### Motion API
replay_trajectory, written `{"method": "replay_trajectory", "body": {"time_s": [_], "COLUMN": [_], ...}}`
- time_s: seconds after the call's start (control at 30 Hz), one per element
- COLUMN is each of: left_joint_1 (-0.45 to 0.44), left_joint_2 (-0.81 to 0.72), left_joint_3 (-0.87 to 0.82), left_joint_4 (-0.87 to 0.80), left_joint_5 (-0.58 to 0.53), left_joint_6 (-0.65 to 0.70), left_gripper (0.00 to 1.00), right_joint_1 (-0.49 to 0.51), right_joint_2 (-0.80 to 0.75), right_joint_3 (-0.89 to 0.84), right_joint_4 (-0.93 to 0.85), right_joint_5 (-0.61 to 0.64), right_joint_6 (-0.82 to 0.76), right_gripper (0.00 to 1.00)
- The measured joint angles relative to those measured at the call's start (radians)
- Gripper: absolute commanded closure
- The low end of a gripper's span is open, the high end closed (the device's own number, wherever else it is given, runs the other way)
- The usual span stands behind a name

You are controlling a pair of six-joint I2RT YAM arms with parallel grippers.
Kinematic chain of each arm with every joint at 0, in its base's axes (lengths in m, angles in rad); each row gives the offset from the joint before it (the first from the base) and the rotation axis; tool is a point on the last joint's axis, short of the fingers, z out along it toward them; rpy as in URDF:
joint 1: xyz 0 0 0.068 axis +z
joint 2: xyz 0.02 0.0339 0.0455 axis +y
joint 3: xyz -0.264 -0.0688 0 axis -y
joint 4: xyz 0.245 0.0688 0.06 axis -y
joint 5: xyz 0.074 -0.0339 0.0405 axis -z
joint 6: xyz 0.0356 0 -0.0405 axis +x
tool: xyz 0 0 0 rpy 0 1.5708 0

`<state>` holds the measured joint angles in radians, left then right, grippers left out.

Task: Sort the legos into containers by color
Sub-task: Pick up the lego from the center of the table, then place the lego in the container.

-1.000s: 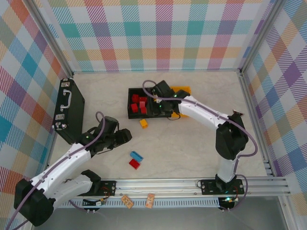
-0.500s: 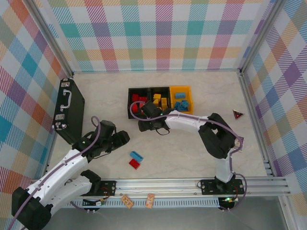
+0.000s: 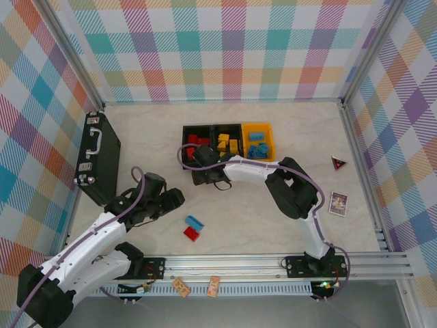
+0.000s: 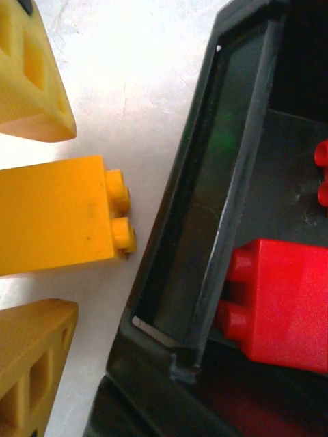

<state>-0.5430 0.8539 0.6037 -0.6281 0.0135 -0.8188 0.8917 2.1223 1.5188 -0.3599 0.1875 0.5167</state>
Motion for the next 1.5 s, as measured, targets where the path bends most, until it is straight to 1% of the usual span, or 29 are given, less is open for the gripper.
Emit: {"method": "replay_trajectory", "body": {"time_s": [0.1,0.27,0.43,0.63,0.8,0.93,1.03,1.13,1.27,1.5], "left_joint_1": [0.0,0.0,0.0,0.0,0.0,-0.003,-0.011,-0.019,-0.031,-0.033], "left_joint_2": [0.015,0.029,0.039,0.086,0.141,0.175,0.198,0.216,0.234,0.241], "left_joint_3": [-0.002,-0.007,-0.006,-0.005,0.008,0.033,0.054,0.068,0.074,0.074], "left_joint_4": [0.003,0.004,0.008,0.04,0.072,0.108,0.126,0.148,0.164,0.165], "left_joint_5": [0.0,0.0,0.0,0.008,0.029,0.046,0.058,0.067,0.076,0.076], "left_joint_6": [0.0,0.0,0.0,0.002,0.008,0.02,0.027,0.027,0.027,0.027], "left_gripper": [0.29,0.29,0.29,0.29,0.3,0.3,0.3,0.3,0.3,0.3], "right_joint_1": [0.0,0.007,0.018,0.015,-0.02,-0.089,-0.149,-0.201,-0.254,-0.291], "right_joint_2": [0.014,0.016,-0.013,-0.19,-0.307,-0.335,-0.325,-0.283,-0.195,-0.02], "right_joint_3": [0.004,0.009,-0.014,-0.094,-0.102,-0.101,-0.093,-0.035,0.092,0.336], "right_joint_4": [-0.008,-0.022,-0.041,-0.095,-0.123,-0.15,-0.192,-0.236,-0.28,-0.369], "right_joint_5": [0.004,0.023,0.025,0.03,0.029,0.028,0.02,0.011,0.01,0.015], "right_joint_6": [-0.003,-0.02,-0.024,-0.024,-0.024,-0.025,-0.025,-0.029,-0.033,-0.055], "right_gripper": [0.56,0.65,0.67,0.67,0.67,0.67,0.66,0.66,0.65,0.64]}}
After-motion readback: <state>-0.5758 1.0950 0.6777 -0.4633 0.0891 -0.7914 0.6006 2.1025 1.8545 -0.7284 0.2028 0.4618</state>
